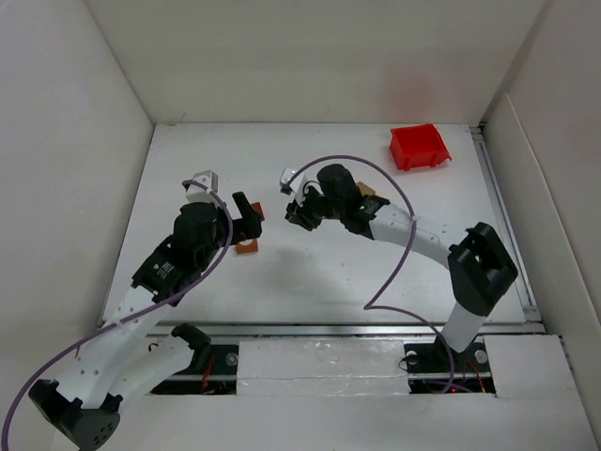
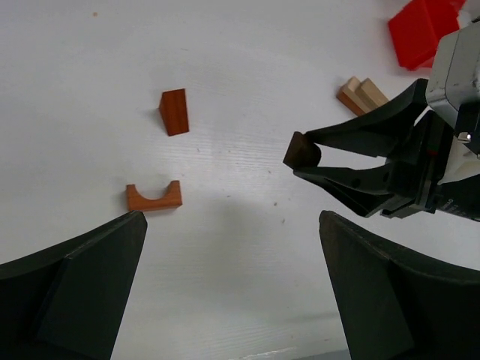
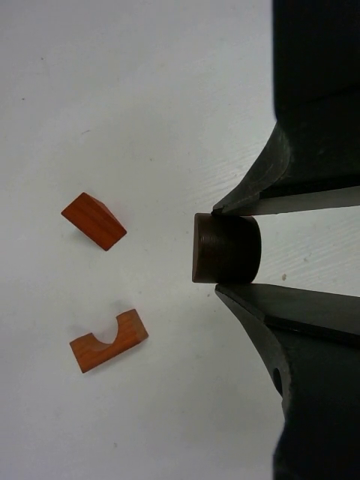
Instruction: Build the wood block tower
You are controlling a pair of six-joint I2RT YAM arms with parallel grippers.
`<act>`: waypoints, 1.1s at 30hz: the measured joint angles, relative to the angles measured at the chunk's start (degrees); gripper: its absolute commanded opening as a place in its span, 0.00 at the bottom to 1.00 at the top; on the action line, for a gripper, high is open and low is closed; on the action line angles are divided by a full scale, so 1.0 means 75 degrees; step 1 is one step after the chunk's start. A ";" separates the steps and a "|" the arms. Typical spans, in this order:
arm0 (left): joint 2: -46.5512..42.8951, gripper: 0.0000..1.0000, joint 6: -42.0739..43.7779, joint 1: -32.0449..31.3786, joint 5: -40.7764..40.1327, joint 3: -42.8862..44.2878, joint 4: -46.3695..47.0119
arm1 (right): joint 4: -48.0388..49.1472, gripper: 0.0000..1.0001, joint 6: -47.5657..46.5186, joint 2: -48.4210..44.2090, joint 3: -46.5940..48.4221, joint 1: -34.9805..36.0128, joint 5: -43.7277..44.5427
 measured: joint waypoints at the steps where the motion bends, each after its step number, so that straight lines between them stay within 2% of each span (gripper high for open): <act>1: 0.0035 0.99 -0.0041 0.0000 0.0178 0.0017 0.0087 | -0.0114 0.01 -0.0201 -0.0087 0.0000 -0.0096 -0.0248; 6: 0.0227 0.99 -0.0431 0.0000 0.1396 0.0038 0.0615 | -0.0600 0.01 -0.0968 -0.0877 -0.0393 -0.0318 -0.1148; 10: 0.0516 0.98 -0.0804 0.0000 0.2436 0.0038 0.1072 | -0.0624 0.00 -0.1343 -0.1967 -0.0944 -0.0143 -0.1888; 15: 0.0886 0.93 -0.1247 0.0000 0.3465 -0.0076 0.1679 | -0.0472 0.00 -0.1518 -0.2748 -0.1116 0.0099 -0.2544; 21: 0.1049 0.84 -0.1585 0.0000 0.4197 -0.0332 0.2133 | -0.0504 0.01 -0.1655 -0.2597 -0.1099 0.0274 -0.2690; 28: 0.1070 0.62 -0.1716 0.0000 0.4558 -0.0376 0.2363 | -0.0615 0.01 -0.1769 -0.2506 -0.1096 0.0364 -0.2565; 31: 0.1055 0.54 -0.1716 0.0000 0.4593 -0.0469 0.2451 | -0.0632 0.01 -0.1798 -0.2506 -0.1096 0.0385 -0.2521; 33: 0.1052 0.53 -0.1728 0.0003 0.4602 -0.0527 0.2457 | -0.0673 0.01 -0.1810 -0.2509 -0.1096 0.0388 -0.2500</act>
